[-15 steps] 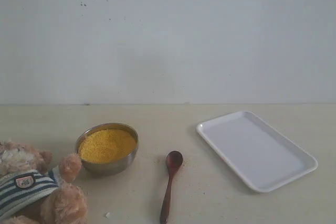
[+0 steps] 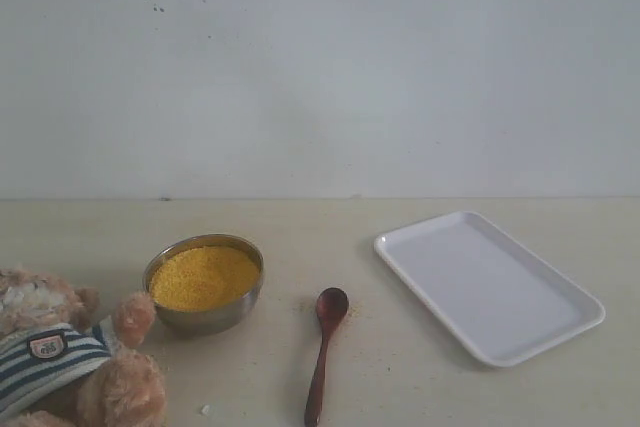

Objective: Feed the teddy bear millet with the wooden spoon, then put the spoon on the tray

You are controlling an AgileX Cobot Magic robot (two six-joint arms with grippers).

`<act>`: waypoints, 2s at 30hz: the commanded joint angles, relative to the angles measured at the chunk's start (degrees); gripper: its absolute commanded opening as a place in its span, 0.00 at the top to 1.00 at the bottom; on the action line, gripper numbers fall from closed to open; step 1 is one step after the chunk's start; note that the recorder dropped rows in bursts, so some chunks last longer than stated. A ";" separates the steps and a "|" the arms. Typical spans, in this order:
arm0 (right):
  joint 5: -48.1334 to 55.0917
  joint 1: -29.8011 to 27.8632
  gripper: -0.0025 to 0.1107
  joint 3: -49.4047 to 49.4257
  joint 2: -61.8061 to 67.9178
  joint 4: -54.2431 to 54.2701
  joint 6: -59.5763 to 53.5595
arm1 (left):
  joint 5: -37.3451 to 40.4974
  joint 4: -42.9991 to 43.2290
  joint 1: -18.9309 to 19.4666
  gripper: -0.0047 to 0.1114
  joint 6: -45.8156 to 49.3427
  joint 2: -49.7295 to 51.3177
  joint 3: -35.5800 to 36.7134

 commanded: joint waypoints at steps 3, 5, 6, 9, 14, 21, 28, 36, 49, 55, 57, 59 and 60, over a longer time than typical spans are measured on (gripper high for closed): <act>-0.68 -0.20 0.98 -0.06 -0.27 -0.13 -0.20 | 16.75 41.52 -0.22 0.92 -1.03 27.78 -22.65; -0.68 -0.20 0.98 -0.06 -0.27 -0.13 -0.20 | 32.37 47.09 -0.22 0.92 -4.96 38.10 -29.96; -0.68 -0.20 0.98 -0.06 -0.27 -0.13 -0.20 | 40.60 47.21 -0.22 0.92 -5.15 43.22 -32.80; -0.68 -0.20 0.98 -0.06 -0.27 -0.13 -0.20 | 58.93 44.97 -0.22 0.92 0.72 56.40 -38.09; -0.80 -0.20 0.98 -0.06 -0.27 -0.13 -0.20 | 68.00 15.39 -0.34 0.92 27.30 68.08 -37.70; -1.46 -0.20 0.98 -0.06 -0.27 -0.13 -0.20 | 68.02 -26.47 8.59 0.92 56.32 65.98 -26.25; -1.46 -0.20 0.98 -0.06 -0.27 -0.13 -0.20 | 70.09 -27.85 20.69 0.92 65.22 65.98 -16.35; -1.46 -0.20 0.98 -0.06 -0.27 -0.13 -0.20 | 66.23 -30.33 22.26 0.92 74.54 65.98 -14.01; -1.46 -0.20 0.98 -0.06 -0.27 -0.13 -0.20 | 66.06 -28.46 22.12 0.02 69.37 65.98 -11.61; -1.46 -0.20 0.98 -0.06 -0.27 -0.13 -0.20 | 57.09 -37.41 22.12 0.02 72.22 65.98 -6.79; -1.46 -0.20 0.98 -0.06 -0.27 -0.13 -0.20 | 55.31 -41.25 22.12 0.02 73.65 65.98 -6.45; -1.46 -0.20 0.98 -0.06 -0.27 -0.13 -0.20 | 56.65 -44.79 22.12 0.02 76.15 65.98 -6.45; -1.46 -0.20 0.98 -0.06 -0.27 -0.13 -0.20 | 57.57 -46.60 22.12 0.02 78.34 66.08 -6.45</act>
